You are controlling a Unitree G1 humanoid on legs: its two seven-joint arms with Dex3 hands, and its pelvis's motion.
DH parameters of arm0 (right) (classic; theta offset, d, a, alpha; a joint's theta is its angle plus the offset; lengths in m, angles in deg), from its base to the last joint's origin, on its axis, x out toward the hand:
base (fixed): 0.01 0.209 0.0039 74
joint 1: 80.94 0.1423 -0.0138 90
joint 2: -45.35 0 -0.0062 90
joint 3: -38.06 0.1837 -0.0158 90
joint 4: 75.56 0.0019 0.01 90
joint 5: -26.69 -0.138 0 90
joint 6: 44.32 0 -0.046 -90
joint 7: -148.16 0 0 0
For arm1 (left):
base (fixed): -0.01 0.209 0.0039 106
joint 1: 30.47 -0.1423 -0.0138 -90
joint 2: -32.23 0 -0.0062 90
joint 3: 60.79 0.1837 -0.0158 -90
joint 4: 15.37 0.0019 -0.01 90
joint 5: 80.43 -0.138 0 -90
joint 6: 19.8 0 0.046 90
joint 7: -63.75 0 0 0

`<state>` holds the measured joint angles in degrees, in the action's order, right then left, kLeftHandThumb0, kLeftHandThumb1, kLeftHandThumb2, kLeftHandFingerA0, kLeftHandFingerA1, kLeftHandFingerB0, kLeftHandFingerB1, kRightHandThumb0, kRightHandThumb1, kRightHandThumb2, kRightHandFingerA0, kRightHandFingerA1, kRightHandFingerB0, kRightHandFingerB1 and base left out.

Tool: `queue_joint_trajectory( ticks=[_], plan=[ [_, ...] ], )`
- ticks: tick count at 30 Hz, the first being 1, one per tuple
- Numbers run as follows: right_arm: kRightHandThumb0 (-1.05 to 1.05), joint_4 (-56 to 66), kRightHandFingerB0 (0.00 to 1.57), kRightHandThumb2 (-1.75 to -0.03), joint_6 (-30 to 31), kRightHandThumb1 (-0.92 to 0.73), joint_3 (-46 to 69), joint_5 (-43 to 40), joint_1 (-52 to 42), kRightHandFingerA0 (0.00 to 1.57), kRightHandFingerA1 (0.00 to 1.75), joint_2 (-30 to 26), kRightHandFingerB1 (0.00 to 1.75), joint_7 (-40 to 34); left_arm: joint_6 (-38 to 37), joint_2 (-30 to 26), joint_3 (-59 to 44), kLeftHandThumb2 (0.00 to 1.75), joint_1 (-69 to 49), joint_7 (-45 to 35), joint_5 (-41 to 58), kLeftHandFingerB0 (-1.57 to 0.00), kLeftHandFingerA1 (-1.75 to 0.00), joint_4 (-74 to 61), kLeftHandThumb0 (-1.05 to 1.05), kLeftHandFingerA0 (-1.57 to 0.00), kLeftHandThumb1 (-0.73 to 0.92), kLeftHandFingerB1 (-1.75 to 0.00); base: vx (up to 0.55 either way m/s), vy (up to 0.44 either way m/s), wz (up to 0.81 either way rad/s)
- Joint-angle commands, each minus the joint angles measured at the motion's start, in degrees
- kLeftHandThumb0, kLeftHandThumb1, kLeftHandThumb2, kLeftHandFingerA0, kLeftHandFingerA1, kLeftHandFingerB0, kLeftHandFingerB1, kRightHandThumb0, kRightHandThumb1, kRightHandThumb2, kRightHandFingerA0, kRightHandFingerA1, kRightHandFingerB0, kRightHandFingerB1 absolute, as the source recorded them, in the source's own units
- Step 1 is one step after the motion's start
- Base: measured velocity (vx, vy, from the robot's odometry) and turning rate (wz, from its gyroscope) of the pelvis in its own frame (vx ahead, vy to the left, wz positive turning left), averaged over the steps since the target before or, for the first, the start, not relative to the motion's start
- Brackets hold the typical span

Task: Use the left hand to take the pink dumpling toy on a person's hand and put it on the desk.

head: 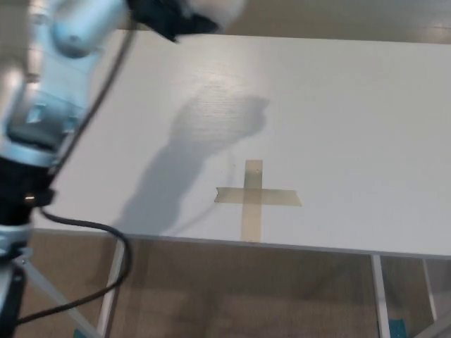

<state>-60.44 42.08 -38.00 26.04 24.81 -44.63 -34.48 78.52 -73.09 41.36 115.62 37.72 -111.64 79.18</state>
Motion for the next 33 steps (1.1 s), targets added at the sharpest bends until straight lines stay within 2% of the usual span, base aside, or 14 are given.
queue_joint_trajectory(
  ticks=[1,2,3,6,7,11,13,20,23,26,27,28,29,33],
  plan=[
    [-0.19,-0.4,0.50,-0.59,0.3,-0.66,0.0,-0.1,-0.7,0.61,0.45,-0.4,0.41,0.4,-5.7,-3.2,-1.9,0.65,-4.7,0.4,2.7,-0.82,-1.39,2.9,-0.29,-0.75,0.74,-0.84,0.00,0.000,0.00],
    [-0.19,-0.4,0.50,-0.59,0.2,-0.66,-0.1,0.0,-0.7,0.61,0.45,-0.4,0.42,0.4,-6.2,-3.6,-1.7,0.65,-5.8,1.0,2.3,-0.74,-1.47,4.3,-0.26,-0.70,0.75,-1.03,0.00,0.000,0.00],
    [-0.19,-0.4,0.50,-0.59,0.2,-0.67,-0.1,0.0,-0.8,0.61,0.45,-0.4,0.41,0.4,-7.1,-4.1,-1.0,0.64,-7.5,2.0,1.4,-0.86,-1.48,6.8,-0.27,-0.67,0.75,-0.76,0.00,0.000,0.00],
    [-0.19,-0.4,0.49,-0.59,0.2,-0.67,0.0,-0.1,-1.0,0.61,0.45,-0.4,0.41,0.4,-7.8,-4.1,0.4,0.65,-8.9,3.2,-0.4,-0.83,-1.48,9.4,-0.30,-0.69,0.76,-0.54,0.00,0.000,0.00],
    [-0.19,-0.4,0.48,-0.59,0.3,-0.67,0.0,-0.1,-1.0,0.61,0.45,-0.3,0.41,0.2,-7.7,-4.2,1.4,0.65,-9.5,3.4,-1.6,-0.66,-1.37,10.3,-0.32,-0.74,0.76,-0.44,0.00,0.000,0.00],
    [-0.19,-0.5,0.47,-0.59,0.4,-0.67,-0.4,0.2,-0.9,0.61,0.45,-0.1,0.41,0.0,-7.1,-4.5,3.3,0.64,-11.2,3.3,-3.3,-0.60,-1.29,11.2,-0.29,-0.79,0.75,-0.42,0.00,0.000,0.00],
    [-0.19,-0.4,0.47,-0.60,0.5,-0.67,-0.4,0.1,-0.8,0.61,0.45,-0.1,0.40,0.2,-7.2,-4.3,5.2,0.62,-11.5,3.6,-4.9,-0.77,-1.16,12.8,-0.26,-0.81,0.75,-0.50,0.00,0.000,0.00],
    [-0.19,-0.4,0.49,-0.59,0.5,-0.67,-0.4,0.1,-0.6,0.61,0.45,0.2,0.41,-0.4,-9.5,-2.3,9.5,0.64,-14.4,8.4,-7.4,-0.86,-1.48,17.0,-0.22,-0.71,0.73,-0.60,0.00,0.000,0.00],
    [-0.20,-0.4,0.50,-0.60,0.3,-0.67,-0.8,0.5,-0.6,0.61,0.45,0.3,0.41,-0.3,-9.1,-1.8,10.9,0.62,-16.4,9.1,-8.4,-0.65,-1.47,16.7,-0.22,-0.70,0.74,-0.44,0.00,0.000,0.00],
    [-0.20,-0.4,0.50,-0.60,0.3,-0.67,-0.9,0.3,-0.6,0.61,0.45,0.3,0.41,-0.1,-8.5,-1.6,12.1,0.61,-17.2,8.8,-9.7,-0.64,-1.45,16.7,-0.21,-0.72,0.71,-0.44,0.00,0.000,0.00],
    [-0.20,-0.4,0.50,-0.60,0.3,-0.67,-0.8,0.2,-0.5,0.61,0.45,0.4,0.41,-0.1,-8.3,-1.6,12.7,0.87,-17.2,8.6,-10.4,-0.61,-1.25,16.9,-0.31,-0.84,0.63,-0.58,0.00,0.000,0.00],
    [-0.20,-0.5,0.50,-0.60,0.4,-0.67,-0.9,0.1,-0.4,0.61,0.45,0.5,0.41,-0.2,-8.3,-1.6,13.1,0.87,-17.1,8.5,-10.7,-0.61,-1.25,17.3,-0.31,-0.84,0.63,-0.58,0.00,0.000,0.00],
    [-0.20,-0.5,0.50,-0.60,0.4,-0.67,-0.8,0.1,-0.6,0.61,0.45,0.5,0.41,-0.3,-8.1,-1.5,13.6,0.63,-17.1,8.1,-11.0,-0.59,-1.42,17.8,-0.22,-0.75,0.70,-0.43,0.00,0.000,0.00],
    [-0.20,-0.5,0.50,-0.60,0.5,-0.67,-0.7,0.0,-1.1,0.61,0.45,0.4,0.41,-0.5,-7.6,-1.3,14.4,0.62,-17.3,6.8,-10.8,-0.65,-1.37,18.6,-0.25,-0.77,0.69,-0.45,0.00,0.000,0.00]
  ],
)
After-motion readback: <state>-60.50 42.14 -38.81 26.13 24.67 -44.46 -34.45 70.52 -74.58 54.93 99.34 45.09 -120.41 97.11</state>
